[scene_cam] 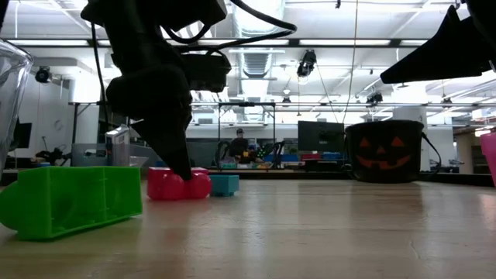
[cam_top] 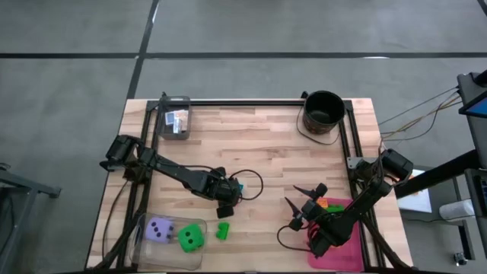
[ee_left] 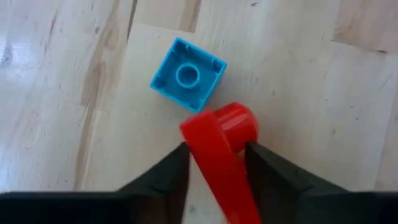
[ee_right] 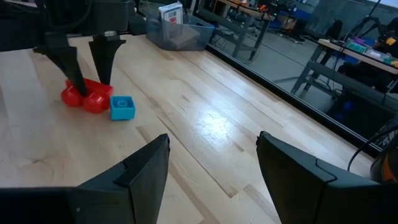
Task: Pick & Place Toys
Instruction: Put the red game piece into the pink bin
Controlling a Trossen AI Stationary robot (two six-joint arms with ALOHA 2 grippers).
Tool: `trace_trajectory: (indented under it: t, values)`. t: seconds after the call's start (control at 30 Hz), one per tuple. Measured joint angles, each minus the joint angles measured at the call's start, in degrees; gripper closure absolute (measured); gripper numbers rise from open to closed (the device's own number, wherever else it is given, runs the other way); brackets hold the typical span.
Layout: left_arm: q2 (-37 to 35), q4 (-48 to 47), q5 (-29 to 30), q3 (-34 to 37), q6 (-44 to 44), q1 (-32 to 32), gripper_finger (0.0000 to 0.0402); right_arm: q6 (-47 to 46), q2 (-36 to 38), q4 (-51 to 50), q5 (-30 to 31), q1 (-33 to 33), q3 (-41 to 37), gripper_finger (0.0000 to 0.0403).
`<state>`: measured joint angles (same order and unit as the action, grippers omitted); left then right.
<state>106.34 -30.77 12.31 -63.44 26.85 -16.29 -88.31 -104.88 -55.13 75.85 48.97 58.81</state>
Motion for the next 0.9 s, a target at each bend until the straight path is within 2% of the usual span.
trace_trajectory:
  t: [0.17,0.5,0.9]
  values:
    - [0.00,-0.16,0.17,0.03,-0.66,0.04,0.0341,0.00,0.00,0.02,0.00,0.00,0.00,0.0164]
    - [-0.52,-0.44,-0.23,0.01,-3.10,0.11,0.0342,0.00,-0.49,0.02,-0.04,0.00,0.00,0.0164]
    - [-6.82,-1.80,1.64,0.27,-8.26,0.09,0.0342,0.00,-1.24,0.24,-0.07,0.00,0.00,0.0164]
